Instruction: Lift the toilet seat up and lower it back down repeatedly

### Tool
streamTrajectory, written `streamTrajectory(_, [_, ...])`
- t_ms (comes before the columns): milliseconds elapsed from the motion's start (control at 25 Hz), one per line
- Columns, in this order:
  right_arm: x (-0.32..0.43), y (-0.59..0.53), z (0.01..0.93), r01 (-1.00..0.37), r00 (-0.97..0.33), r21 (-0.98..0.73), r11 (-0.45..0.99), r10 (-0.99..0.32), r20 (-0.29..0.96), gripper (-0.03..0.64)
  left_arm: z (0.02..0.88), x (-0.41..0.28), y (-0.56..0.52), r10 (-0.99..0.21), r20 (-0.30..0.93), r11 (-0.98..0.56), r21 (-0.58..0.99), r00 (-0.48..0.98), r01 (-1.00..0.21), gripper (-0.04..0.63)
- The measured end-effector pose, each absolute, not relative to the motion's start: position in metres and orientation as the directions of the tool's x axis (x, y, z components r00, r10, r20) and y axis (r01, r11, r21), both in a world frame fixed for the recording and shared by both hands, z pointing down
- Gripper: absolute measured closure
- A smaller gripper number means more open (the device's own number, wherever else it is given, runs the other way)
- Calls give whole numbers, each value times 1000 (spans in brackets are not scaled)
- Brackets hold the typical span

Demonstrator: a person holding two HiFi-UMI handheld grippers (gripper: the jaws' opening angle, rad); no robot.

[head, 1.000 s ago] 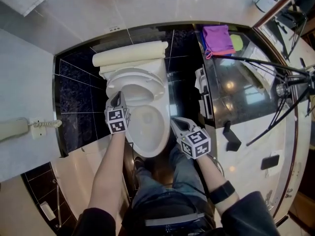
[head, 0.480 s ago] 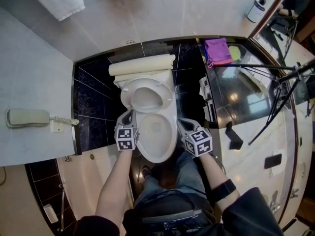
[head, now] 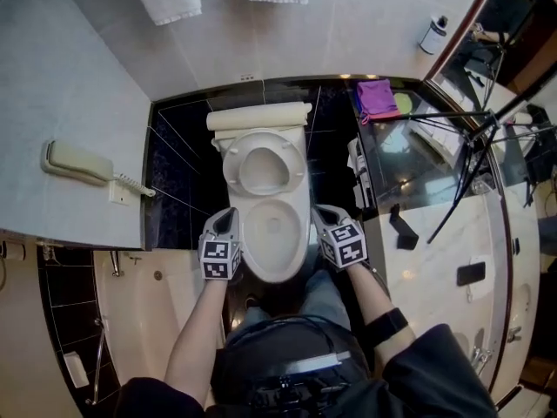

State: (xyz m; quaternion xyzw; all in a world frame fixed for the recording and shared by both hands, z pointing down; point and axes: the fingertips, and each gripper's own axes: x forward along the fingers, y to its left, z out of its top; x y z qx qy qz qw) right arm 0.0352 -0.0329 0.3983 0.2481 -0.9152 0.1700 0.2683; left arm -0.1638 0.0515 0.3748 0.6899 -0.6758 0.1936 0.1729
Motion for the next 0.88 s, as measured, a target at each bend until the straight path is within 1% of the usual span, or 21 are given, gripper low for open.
streamTrajectory(160, [45, -13, 389, -562, -713, -138, 815, -394, 580, 611, 361, -162, 86, -875, 483, -23, -1, 20, -1000, 595])
streamTrajectory(440, [63, 23, 377, -598, -694, -121, 792, -437, 572, 611, 341, -161, 134, -890, 455, -32, 25, 40, -999, 595])
streamTrajectory(880, [67, 61, 386, -617, -674, -110, 780, -451, 584, 611, 341, -154, 168, -898, 432, -64, 70, 88, -996, 595])
